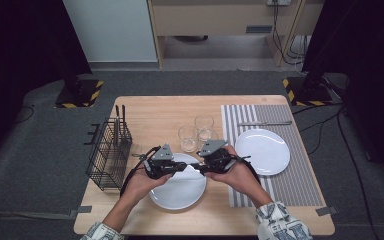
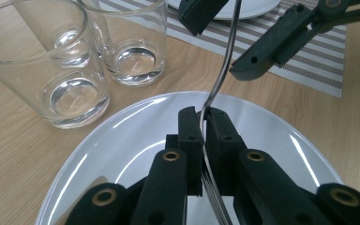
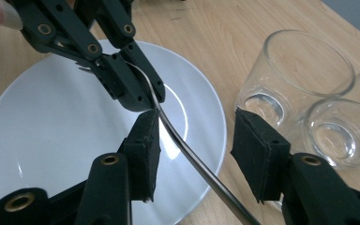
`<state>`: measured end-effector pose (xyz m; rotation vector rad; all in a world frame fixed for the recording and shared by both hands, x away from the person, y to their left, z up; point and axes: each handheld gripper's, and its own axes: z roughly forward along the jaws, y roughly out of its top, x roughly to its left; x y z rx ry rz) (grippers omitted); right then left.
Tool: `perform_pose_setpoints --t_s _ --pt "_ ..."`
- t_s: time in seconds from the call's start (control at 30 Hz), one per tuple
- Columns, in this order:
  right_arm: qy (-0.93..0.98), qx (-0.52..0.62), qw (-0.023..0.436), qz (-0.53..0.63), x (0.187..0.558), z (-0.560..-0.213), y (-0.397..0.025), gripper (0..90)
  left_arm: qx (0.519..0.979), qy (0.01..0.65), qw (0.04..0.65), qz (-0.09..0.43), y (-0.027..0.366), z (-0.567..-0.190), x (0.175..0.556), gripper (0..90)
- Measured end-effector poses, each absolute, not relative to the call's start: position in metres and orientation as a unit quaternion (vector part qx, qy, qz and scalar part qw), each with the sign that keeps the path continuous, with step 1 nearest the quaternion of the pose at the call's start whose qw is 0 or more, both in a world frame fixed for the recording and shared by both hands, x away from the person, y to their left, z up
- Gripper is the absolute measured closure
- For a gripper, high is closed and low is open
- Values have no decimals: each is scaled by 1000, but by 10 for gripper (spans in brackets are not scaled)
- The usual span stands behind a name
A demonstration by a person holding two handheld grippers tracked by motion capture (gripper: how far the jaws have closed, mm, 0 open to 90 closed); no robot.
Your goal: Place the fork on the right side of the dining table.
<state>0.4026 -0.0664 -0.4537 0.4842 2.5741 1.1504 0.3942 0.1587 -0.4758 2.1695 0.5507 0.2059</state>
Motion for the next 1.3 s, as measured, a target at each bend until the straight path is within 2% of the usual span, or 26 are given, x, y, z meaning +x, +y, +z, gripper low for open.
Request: perform_pose_setpoints --t_s 0.4,1.03,1.3 --pt "902 154 133 381 403 -461 -63 570 870 223 433 75 162 -476 395 848" --pt "909 141 120 372 399 -468 -63 743 871 220 434 68 163 -476 395 837" --pt "909 136 119 377 399 -467 -65 760 870 219 437 64 163 -475 396 835"
